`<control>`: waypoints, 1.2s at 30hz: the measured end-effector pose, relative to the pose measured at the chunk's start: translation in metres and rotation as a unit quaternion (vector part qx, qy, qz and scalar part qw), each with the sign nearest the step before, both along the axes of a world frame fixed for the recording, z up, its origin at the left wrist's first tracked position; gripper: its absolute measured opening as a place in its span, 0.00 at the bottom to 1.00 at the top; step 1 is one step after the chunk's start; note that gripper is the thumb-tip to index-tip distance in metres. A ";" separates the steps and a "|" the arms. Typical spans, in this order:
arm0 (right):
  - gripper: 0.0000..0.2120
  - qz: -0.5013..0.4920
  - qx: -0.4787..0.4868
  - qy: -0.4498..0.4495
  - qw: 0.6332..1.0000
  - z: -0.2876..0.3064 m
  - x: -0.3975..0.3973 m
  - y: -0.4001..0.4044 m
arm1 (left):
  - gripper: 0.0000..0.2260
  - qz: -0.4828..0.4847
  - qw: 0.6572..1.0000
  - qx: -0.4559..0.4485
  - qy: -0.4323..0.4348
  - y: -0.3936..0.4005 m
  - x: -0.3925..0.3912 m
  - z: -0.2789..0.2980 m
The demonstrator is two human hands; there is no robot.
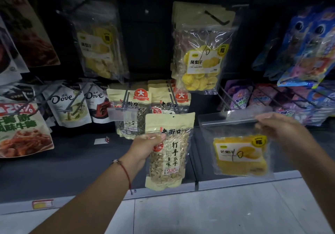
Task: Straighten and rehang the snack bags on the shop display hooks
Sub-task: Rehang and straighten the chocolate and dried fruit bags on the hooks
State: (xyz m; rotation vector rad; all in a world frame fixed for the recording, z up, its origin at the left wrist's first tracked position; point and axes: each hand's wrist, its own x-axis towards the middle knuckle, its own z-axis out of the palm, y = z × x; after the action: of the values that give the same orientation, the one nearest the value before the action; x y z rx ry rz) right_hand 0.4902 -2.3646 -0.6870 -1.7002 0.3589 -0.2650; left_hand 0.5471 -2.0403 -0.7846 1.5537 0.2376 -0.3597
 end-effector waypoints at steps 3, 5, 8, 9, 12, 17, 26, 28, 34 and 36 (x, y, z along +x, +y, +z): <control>0.07 -0.010 -0.002 0.009 1.000 0.003 0.002 -0.011 | 0.14 0.014 1.000 -0.007 0.000 -0.017 0.010 0.002; 0.07 -0.015 0.001 0.019 1.000 0.001 0.005 -0.014 | 0.18 0.021 1.000 -0.017 0.004 -0.024 0.016 0.000; 0.06 -0.017 0.006 0.023 1.000 -0.001 0.007 -0.014 | 0.20 0.041 0.998 -0.039 0.023 -0.030 0.024 -0.007; 0.06 -0.016 0.006 0.023 1.000 -0.002 0.008 -0.014 | 0.19 0.052 0.997 -0.045 0.023 -0.032 0.027 -0.010; 0.06 -0.016 0.012 0.022 1.000 0.000 0.010 -0.014 | 0.18 0.077 0.995 -0.051 0.026 -0.035 0.033 -0.020; 0.06 -0.016 0.021 0.011 1.000 0.003 0.008 -0.012 | 0.14 0.082 0.995 -0.040 0.034 -0.031 0.032 -0.029; 0.06 -0.012 0.023 0.028 0.999 0.005 0.002 -0.002 | 0.18 0.086 0.996 -0.017 0.011 -0.022 0.030 -0.023; 0.05 -0.010 0.017 0.029 0.999 0.006 0.000 0.000 | 0.14 0.089 0.996 -0.010 0.009 -0.024 0.033 -0.021; 0.05 -0.010 0.042 0.035 0.998 -0.001 0.001 0.004 | 0.13 0.118 0.993 -0.018 0.017 -0.031 0.048 -0.021; 0.04 -0.009 0.055 0.041 0.998 -0.003 0.003 0.005 | 0.12 0.131 0.991 -0.022 0.017 -0.033 0.055 -0.022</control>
State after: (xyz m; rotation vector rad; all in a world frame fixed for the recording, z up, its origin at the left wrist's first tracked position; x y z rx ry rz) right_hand 0.4934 -2.3597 -0.6904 -1.6026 0.4421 -0.1858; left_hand 0.6021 -2.0731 -0.8064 1.4532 0.4522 -0.1823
